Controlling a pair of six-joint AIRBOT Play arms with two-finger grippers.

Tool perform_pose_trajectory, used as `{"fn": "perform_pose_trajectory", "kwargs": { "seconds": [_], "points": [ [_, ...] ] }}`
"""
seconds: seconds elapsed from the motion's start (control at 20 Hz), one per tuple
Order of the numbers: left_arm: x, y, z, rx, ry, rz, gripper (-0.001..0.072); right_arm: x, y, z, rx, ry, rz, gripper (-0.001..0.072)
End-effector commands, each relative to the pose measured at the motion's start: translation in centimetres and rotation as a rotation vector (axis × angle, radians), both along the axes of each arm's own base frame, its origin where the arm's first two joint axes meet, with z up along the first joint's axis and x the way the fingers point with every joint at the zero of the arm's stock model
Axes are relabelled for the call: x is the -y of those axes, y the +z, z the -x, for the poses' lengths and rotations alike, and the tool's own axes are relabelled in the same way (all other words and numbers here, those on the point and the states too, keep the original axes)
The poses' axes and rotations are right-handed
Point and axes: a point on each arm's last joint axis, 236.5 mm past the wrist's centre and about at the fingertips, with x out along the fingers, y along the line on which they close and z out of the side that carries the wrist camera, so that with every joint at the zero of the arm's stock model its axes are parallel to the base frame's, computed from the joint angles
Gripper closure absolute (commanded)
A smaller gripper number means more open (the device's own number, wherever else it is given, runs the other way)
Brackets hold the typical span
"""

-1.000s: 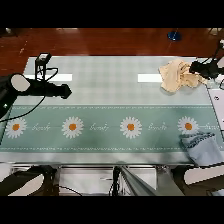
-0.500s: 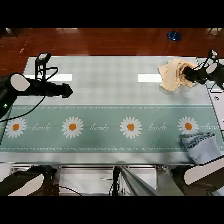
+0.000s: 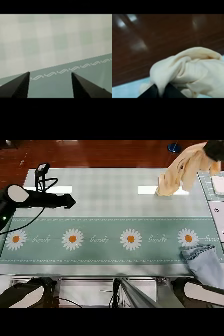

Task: Fold the shirts.

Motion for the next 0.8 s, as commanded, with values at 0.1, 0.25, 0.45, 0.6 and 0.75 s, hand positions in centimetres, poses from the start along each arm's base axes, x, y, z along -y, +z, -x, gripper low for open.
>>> {"fn": "perform_pose_trajectory", "kwargs": {
  "seconds": [0.1,0.25,0.45,0.6,0.75],
  "points": [
    [1.4,5.3,1.0,0.110,-0.015,0.084,0.0099,-11.6,11.8,9.3,0.165,0.270,-0.042,0.0691],
    [1.5,8.7,2.9,0.188,-0.061,0.076,0.0099,-18.2,13.5,14.1,0.152,0.444,-0.086,0.0691],
    [1.7,11.8,5.4,0.241,-0.095,0.081,0.0098,-25.6,15.2,18.4,0.161,0.649,-0.189,0.0691],
    [1.9,12.7,6.8,0.250,-0.117,0.081,0.0098,-29.1,15.5,20.4,0.166,0.744,-0.204,0.0691],
    [2.4,12.5,7.8,0.221,-0.140,0.097,0.0098,-29.5,13.2,19.9,0.108,0.743,-0.127,0.0690]
  ]
}}
